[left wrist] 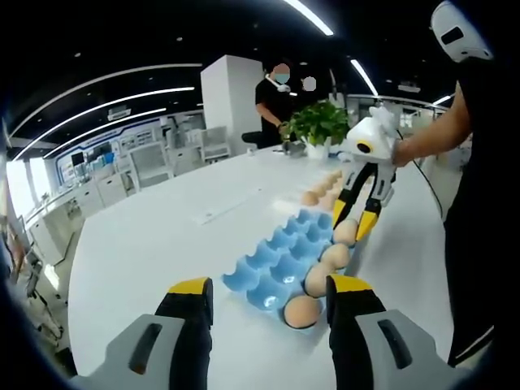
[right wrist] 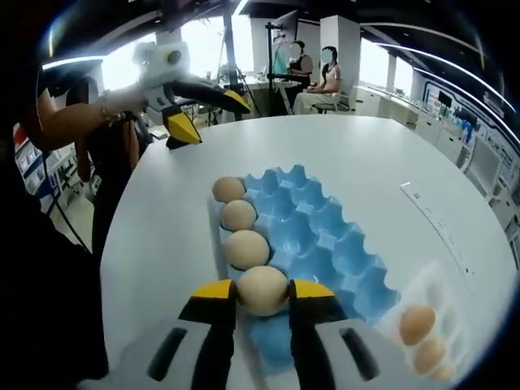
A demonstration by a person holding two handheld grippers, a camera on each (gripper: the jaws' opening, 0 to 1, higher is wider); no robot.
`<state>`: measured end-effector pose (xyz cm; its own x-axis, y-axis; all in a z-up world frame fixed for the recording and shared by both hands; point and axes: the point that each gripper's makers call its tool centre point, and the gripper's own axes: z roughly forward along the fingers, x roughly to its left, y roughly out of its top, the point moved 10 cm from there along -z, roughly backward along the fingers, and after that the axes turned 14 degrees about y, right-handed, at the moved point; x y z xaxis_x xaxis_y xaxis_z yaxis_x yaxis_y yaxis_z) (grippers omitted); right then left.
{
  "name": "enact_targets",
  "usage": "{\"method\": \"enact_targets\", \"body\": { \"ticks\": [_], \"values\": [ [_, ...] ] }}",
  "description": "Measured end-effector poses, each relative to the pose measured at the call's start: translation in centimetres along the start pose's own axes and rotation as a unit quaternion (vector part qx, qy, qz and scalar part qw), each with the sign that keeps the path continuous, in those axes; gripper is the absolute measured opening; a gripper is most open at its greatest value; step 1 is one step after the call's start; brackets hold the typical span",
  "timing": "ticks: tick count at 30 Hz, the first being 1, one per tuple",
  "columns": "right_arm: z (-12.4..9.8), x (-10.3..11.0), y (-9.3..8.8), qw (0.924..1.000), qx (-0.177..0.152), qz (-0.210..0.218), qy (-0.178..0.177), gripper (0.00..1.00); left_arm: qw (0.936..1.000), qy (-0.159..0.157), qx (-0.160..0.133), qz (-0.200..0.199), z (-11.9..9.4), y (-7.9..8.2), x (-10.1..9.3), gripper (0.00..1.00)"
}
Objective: Place the egg into an empty slot of the egg tray after lifting it from the table, then release the egg inside the slot.
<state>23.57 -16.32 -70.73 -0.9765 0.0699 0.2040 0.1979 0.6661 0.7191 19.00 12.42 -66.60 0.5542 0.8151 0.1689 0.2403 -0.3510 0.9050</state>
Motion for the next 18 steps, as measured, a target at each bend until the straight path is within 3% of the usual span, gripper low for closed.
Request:
{"method": "enact_targets", "body": {
  "ticks": [18],
  "values": [
    [0.57, -0.22, -0.59, 1.0000, 0.008, -0.003, 0.003, 0.26, 1.0000, -0.001, 0.002, -0.001, 0.02, -0.01, -0.10, 0.56]
  ]
}}
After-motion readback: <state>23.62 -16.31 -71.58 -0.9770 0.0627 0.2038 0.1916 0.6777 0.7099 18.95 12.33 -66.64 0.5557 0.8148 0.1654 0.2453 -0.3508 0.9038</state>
